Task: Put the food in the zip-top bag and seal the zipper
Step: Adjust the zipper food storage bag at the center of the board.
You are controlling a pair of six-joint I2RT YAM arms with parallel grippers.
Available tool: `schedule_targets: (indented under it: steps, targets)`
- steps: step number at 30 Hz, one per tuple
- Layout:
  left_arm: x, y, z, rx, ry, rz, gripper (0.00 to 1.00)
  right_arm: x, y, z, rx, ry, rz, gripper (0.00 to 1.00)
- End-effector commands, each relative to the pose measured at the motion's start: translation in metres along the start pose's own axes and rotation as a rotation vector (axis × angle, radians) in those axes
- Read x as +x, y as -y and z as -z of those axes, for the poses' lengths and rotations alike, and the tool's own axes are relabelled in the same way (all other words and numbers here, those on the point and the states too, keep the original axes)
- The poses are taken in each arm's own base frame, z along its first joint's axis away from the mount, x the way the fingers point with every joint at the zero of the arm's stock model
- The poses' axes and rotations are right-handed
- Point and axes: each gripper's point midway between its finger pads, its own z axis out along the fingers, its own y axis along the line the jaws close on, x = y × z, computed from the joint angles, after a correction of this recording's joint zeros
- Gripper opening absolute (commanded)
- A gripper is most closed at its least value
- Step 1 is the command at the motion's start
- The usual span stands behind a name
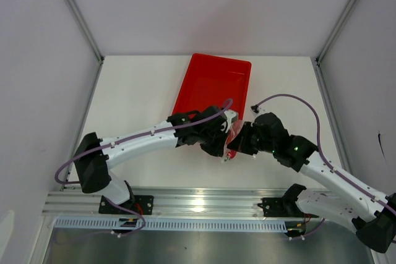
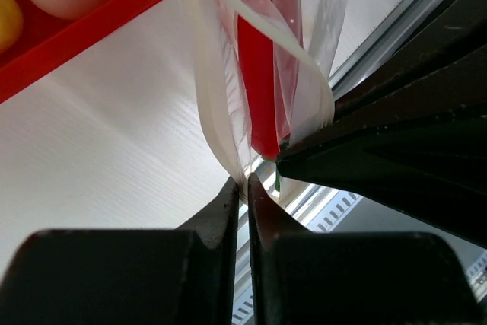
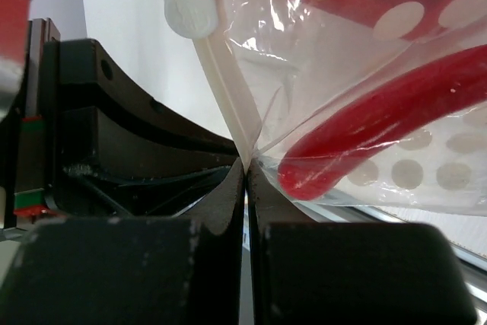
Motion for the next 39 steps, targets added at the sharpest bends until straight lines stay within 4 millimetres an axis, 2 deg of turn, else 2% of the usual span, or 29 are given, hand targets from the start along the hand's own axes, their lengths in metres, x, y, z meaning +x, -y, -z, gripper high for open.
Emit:
schedule_targets:
  steps: [1, 3, 7, 9, 11, 12, 13, 14, 17, 20, 23, 27, 29, 35, 37, 38, 39]
  targets:
    - [-0.001, 0.010, 0.005, 0.048, 0.020, -0.016, 0.01, -0.017, -0.011, 0.004, -0.031, 0.066, -0.017, 0.00]
    - [-0.011, 0.017, 0.023, 0.075, 0.089, -0.030, 0.01, -0.018, 0.003, 0.002, 0.046, 0.071, -0.004, 0.00]
    - [-0.028, 0.040, 0.054, 0.188, 0.190, -0.082, 0.00, -0.016, 0.010, 0.004, 0.076, 0.076, 0.004, 0.00]
    - [-0.026, 0.051, 0.052, 0.249, 0.165, -0.109, 0.00, -0.014, 0.011, 0.004, 0.079, 0.071, 0.007, 0.00]
    - [-0.016, 0.068, 0.047, 0.356, 0.096, -0.138, 0.01, -0.013, 0.008, 0.003, 0.064, 0.067, 0.011, 0.00]
    - [-0.011, 0.069, 0.038, 0.364, 0.059, -0.116, 0.01, -0.011, 0.007, 0.003, 0.059, 0.060, 0.015, 0.00]
    - [-0.015, 0.072, 0.037, 0.379, 0.072, -0.112, 0.01, -0.012, 0.006, 0.003, 0.056, 0.061, 0.015, 0.00]
    - [-0.008, 0.067, 0.030, 0.368, 0.057, -0.097, 0.01, -0.012, 0.005, 0.004, 0.056, 0.063, 0.016, 0.00]
    - [-0.012, 0.062, 0.029, 0.335, 0.089, -0.082, 0.01, -0.011, 0.008, 0.011, 0.070, 0.064, 0.023, 0.00]
    - [-0.013, 0.055, 0.028, 0.294, 0.091, -0.082, 0.07, -0.023, 0.012, 0.024, 0.114, 0.119, 0.042, 0.00]
    - [-0.011, 0.053, 0.020, 0.282, 0.059, -0.082, 0.09, -0.032, 0.007, 0.037, 0.113, 0.161, 0.048, 0.00]
    - [-0.008, 0.056, 0.014, 0.309, 0.049, -0.075, 0.08, -0.037, 0.001, 0.051, 0.097, 0.183, 0.052, 0.00]
    - [-0.009, 0.059, 0.013, 0.326, 0.057, -0.077, 0.07, -0.037, 0.003, 0.053, 0.100, 0.188, 0.054, 0.00]
    - [-0.007, 0.052, 0.004, 0.294, 0.049, -0.063, 0.07, -0.023, 0.030, 0.038, 0.192, 0.141, 0.054, 0.00]
    - [-0.014, 0.053, 0.014, 0.290, 0.098, -0.065, 0.10, -0.022, 0.035, 0.040, 0.213, 0.142, 0.061, 0.00]
    - [-0.010, 0.049, 0.015, 0.280, 0.104, -0.065, 0.13, -0.026, 0.033, 0.043, 0.209, 0.156, 0.064, 0.00]
    - [-0.015, 0.050, 0.025, 0.281, 0.137, -0.077, 0.17, -0.028, 0.035, 0.047, 0.224, 0.170, 0.066, 0.00]
